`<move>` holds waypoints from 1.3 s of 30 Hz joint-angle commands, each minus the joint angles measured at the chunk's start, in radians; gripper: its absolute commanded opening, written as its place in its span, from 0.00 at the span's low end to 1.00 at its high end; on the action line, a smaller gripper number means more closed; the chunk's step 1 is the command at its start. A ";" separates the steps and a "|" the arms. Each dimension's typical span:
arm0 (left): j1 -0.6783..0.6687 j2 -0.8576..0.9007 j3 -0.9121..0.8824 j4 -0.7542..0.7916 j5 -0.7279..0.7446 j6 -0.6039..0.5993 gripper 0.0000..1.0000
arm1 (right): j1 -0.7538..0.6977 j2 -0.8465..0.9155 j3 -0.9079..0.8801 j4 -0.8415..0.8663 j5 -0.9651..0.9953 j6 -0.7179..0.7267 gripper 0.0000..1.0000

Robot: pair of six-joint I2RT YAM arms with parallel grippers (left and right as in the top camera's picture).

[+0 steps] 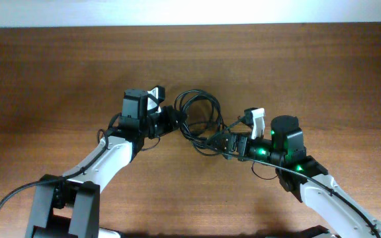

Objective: Untangle cables

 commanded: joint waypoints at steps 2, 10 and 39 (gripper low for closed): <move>0.000 0.003 0.001 0.007 0.046 -0.002 0.00 | 0.006 0.004 0.013 -0.013 0.013 -0.012 0.99; -0.001 0.003 0.001 0.055 0.227 0.051 0.00 | 0.006 0.004 0.013 -0.148 0.218 -0.013 0.99; 0.063 0.003 0.001 0.070 0.338 0.012 0.00 | 0.006 0.180 0.012 -0.251 0.394 -0.012 0.99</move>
